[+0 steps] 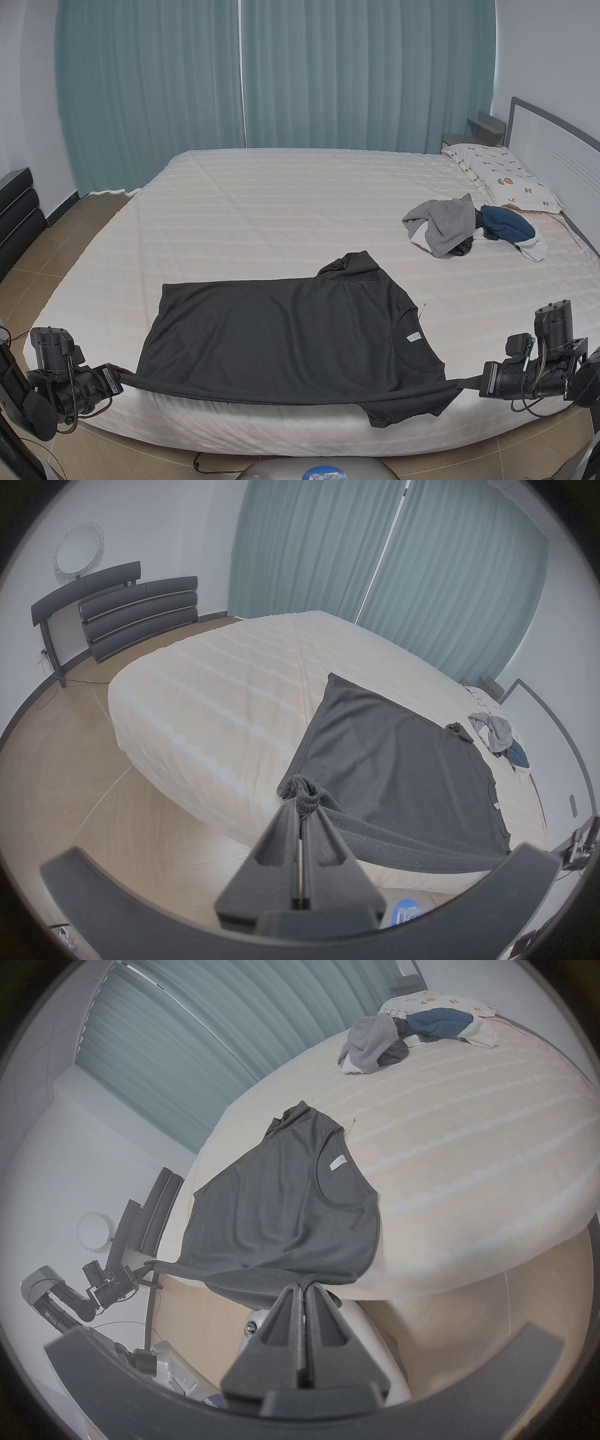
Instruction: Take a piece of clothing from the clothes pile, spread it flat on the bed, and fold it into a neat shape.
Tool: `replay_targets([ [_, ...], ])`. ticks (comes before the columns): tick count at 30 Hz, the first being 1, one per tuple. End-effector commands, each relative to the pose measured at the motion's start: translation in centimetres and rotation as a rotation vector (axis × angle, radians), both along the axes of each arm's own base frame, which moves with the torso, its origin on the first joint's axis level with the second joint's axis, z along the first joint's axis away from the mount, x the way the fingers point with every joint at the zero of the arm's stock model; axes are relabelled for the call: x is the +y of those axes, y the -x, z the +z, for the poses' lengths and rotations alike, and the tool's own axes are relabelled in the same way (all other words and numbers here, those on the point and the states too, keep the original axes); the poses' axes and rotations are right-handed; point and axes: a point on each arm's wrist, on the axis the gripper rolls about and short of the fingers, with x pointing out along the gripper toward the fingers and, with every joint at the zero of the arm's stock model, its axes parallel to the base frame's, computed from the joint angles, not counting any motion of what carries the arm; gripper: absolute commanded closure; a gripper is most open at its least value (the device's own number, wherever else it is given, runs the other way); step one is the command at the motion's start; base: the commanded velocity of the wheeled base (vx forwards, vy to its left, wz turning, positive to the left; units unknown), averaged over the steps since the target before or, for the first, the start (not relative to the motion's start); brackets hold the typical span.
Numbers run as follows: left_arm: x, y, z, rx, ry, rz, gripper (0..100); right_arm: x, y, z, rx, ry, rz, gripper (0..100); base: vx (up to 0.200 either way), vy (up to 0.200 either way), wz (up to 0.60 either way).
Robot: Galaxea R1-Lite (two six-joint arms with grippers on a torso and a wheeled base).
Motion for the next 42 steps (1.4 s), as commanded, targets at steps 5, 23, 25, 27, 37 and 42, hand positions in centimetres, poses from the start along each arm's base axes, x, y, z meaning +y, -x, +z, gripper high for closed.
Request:
replay_targets([
  [5,0.3,-3.5,-0.6,-0.018,-0.001,0.002,100,1.0,-4.7,-1.2,0.022,0.003,-0.004,100,0.0,0.0,0.0],
  [23,0.5,-6.9,-2.2,-0.013,-0.001,-0.007,100,1.7,-10.7,-1.2,-0.05,-0.016,-0.018,100,0.0,0.0,0.0],
  [25,0.4,-6.7,-2.1,-0.012,-0.001,-0.007,100,1.5,-10.3,-0.4,-0.069,-0.021,-0.016,100,0.0,0.0,0.0],
  [27,0.4,-6.3,-1.9,-0.01,-0.002,-0.008,100,1.4,-9.7,0.2,-0.065,-0.019,-0.015,100,0.0,0.0,0.0],
  [37,0.1,-4.5,-1.1,-0.013,0.0,-0.012,100,0.9,-7.1,1.6,-0.065,-0.016,-0.009,100,0.0,0.0,0.0],
  [42,-0.3,-2.9,-0.5,-0.016,-0.002,-0.026,100,0.7,-6.0,2.3,-0.083,-0.015,-0.006,100,0.0,0.0,0.0],
])
